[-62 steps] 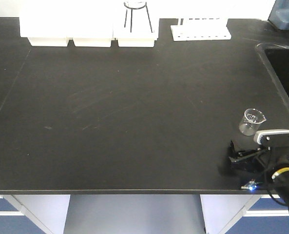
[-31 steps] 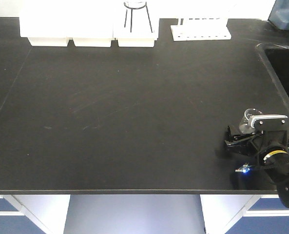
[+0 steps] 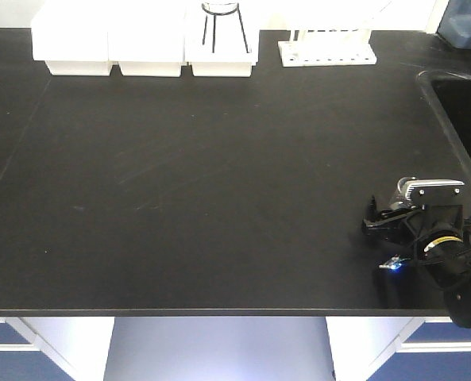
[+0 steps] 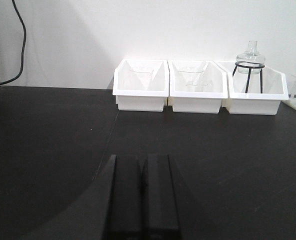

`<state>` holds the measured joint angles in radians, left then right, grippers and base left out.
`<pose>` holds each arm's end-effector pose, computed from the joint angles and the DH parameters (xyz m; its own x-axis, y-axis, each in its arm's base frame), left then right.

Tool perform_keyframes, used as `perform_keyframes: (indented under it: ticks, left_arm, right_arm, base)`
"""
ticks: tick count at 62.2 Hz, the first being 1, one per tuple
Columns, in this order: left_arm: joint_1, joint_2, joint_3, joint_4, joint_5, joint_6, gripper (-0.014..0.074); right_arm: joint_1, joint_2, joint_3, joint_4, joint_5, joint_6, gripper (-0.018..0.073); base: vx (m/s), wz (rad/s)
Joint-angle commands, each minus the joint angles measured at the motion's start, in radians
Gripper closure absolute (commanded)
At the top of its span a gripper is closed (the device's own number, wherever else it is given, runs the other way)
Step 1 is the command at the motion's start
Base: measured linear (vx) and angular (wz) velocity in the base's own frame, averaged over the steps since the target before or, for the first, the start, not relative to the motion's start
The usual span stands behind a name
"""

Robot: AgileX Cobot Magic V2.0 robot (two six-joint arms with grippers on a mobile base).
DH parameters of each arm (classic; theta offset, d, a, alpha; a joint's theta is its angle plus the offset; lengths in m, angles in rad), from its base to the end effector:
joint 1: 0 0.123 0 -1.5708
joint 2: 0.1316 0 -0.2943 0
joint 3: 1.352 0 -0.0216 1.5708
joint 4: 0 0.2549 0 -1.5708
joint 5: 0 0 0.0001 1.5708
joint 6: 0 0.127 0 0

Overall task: Grab beaker and place in storage area
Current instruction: 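Lower the open right gripper around the clear beaker and close it, then lift the beaker off the bench with the right gripper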

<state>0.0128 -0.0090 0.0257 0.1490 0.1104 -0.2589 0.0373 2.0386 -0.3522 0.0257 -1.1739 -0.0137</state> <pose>0.0875 0.0032 0.1935 -0.0352 -0.1110 -0.9932 -0.0332 0.9934 -0.1099 0.2959 0.0080 0.0581 -0.4124 -0.0192 -0.9108 -0.0173 0.9998 -0.0132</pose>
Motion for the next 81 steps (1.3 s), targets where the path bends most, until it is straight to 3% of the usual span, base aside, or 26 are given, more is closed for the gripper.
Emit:
perform_keyframes:
  ticks: [1, 10, 24, 32, 44, 59, 81]
  left_arm:
    - [-0.006, -0.019, 0.022, -0.006, -0.085, -0.006, 0.0605]
    - [-0.006, -0.019, 0.022, -0.006, -0.085, -0.006, 0.0605]
    - [-0.006, -0.019, 0.022, -0.006, -0.085, -0.006, 0.0605]
    - [-0.006, -0.019, 0.022, -0.006, -0.085, -0.006, 0.0605]
    - [-0.006, -0.019, 0.022, -0.006, -0.085, -0.006, 0.0605]
    - [-0.006, -0.019, 0.022, -0.006, -0.085, -0.006, 0.0605]
    - [-0.006, -0.019, 0.022, -0.006, -0.085, -0.006, 0.0605]
  right_arm:
    - [-0.004, -0.029, -0.004, 0.016, -0.170, -0.010, 0.0289]
    - [-0.003, -0.041, -0.003, 0.010, -0.170, -0.009, 0.0575]
    - [-0.003, -0.125, -0.003, -0.048, -0.161, 0.008, 0.0566]
    - [-0.003, -0.219, -0.003, -0.079, -0.088, 0.039, 0.0564]
    - [-0.003, -0.435, -0.003, -0.091, 0.211, 0.080, 0.0564]
    - [-0.003, -0.841, -0.003, -0.244, 0.696, 0.090, 0.0563]
    - [-0.003, -1.475, -0.003, -0.239, 1.294, 0.108, 0.0563]
  base:
    - [0.00, 0.00]
    - [0.00, 0.00]
    - [0.00, 0.00]
    - [0.00, 0.00]
    - [0.00, 0.00]
    - [0.00, 0.00]
    - [0.00, 0.00]
